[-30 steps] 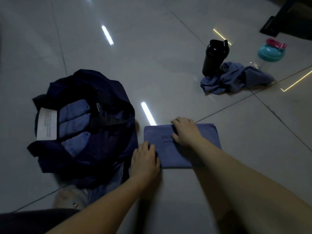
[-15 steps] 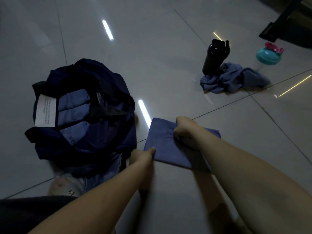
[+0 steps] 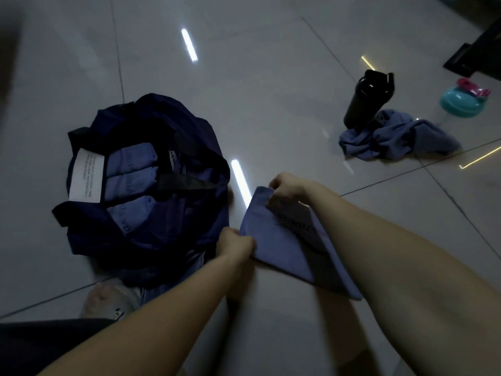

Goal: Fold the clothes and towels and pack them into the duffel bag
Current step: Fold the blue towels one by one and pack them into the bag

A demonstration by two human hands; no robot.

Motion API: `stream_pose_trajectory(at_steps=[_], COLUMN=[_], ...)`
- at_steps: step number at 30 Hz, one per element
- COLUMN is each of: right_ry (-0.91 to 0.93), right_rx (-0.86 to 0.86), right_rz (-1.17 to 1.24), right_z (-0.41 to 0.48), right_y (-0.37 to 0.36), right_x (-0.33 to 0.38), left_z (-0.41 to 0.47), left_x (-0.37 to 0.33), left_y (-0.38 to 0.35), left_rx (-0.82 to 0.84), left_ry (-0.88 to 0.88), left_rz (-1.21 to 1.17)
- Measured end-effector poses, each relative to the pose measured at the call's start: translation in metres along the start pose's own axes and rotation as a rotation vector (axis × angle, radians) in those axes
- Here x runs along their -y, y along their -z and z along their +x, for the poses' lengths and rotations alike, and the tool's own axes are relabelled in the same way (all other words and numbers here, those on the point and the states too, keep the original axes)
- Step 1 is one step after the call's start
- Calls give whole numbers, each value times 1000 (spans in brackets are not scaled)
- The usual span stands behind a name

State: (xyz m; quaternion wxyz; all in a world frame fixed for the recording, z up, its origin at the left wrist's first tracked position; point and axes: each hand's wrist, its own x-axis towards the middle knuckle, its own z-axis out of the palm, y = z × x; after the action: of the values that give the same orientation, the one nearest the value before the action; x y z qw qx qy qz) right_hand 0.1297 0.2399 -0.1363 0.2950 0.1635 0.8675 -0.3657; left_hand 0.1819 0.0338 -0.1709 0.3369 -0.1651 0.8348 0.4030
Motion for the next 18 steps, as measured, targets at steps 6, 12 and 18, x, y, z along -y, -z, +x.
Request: stream_pose_trajectory(at_steps=[6, 12, 18], right_ry=[104, 348, 437], right_rx=[-286, -538, -693], right_rz=[362, 582, 554], right_z=[-52, -147, -190], right_y=[62, 124, 129], right_x=[-4, 12, 13], left_z=[-19, -76, -108], left_x=[-81, -166, -176], left_y=[37, 82, 93], left_rx=[30, 59, -4], left_ry=[-277, -714, -982], left_rz=[-174, -258, -235])
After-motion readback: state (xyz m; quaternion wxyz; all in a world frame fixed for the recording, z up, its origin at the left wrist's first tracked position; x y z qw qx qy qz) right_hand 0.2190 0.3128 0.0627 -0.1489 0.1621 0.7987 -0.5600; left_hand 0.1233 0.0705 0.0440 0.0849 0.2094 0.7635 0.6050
